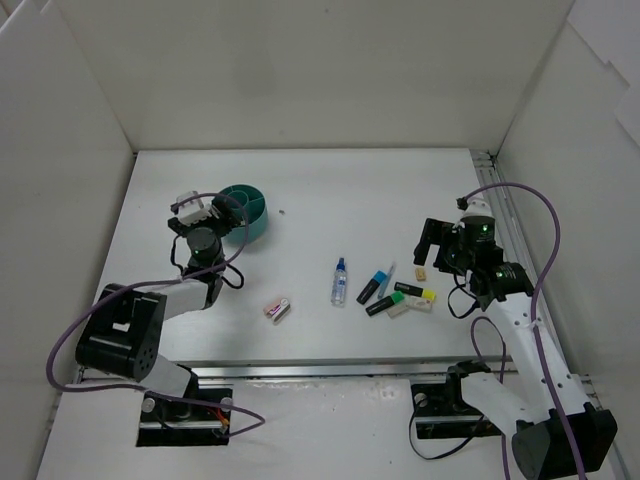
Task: Sort the stationery into containers
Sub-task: Place the pen in the storage box, then pick up the pen from the center of the board.
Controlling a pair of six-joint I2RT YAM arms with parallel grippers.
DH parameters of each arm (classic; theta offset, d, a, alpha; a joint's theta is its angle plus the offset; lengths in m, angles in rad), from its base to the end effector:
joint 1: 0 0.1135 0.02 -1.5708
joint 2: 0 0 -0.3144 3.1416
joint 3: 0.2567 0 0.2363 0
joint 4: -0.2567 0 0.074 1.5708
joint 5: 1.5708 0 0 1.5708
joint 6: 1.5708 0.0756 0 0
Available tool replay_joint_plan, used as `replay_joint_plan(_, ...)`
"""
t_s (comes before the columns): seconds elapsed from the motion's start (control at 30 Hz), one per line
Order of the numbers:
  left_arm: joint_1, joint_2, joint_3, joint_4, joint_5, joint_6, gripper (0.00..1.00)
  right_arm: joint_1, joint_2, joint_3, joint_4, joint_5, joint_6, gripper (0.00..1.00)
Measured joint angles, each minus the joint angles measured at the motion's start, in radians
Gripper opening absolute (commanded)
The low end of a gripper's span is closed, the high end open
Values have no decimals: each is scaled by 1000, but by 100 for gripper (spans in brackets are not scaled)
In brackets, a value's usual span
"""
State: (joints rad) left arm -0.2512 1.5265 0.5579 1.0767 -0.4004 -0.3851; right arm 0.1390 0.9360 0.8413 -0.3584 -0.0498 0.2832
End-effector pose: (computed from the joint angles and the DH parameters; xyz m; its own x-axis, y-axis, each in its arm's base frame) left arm 0.3248 -0.0529 0.2887 0.1519 -0.3961 -0.9056 -0.0965 0.9059 -0.4124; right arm 0.1987 0.0316 0.3393 -0.4673 0.2164 -0.8572 -0.0543 0.9607 0.2722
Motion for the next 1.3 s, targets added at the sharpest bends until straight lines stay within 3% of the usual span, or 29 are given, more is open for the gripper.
replay_joint_plan(0.07,-6,-82,-6,-63,-2,-1,100,0,0,0,0,-7,1,98)
replay_joint_plan(0.2,-28,-278,33,-279,14,0,100,25,17,2,0,0,12,98)
replay_joint_plan(0.43,-45,-432,351,-826,179,-21,100,129,231,55,10,111,153,96)
replay_joint_plan(0.53,-59,-473,376,-988,288,-21,100,166,364,90,9,178,229,95)
replay_joint_plan(0.63,-80,-499,353,-1116,351,-29,100,186,484,134,11,216,282,87)
replay_joint_plan(0.77,-94,-538,283,-1239,381,-41,100,198,613,174,22,233,338,59)
replay_joint_plan(0.9,-97,-579,262,-1324,378,-46,100,203,702,199,27,238,377,54)
replay_joint_plan(0.97,-97,-602,262,-1335,373,-47,99,206,738,211,27,237,392,44)
replay_joint_plan(1.1,-97,-633,262,-1352,354,-47,99,216,798,231,34,232,415,36)
replay_joint_plan(1.3,-97,-634,262,-1380,336,-47,100,221,845,232,37,217,439,27)
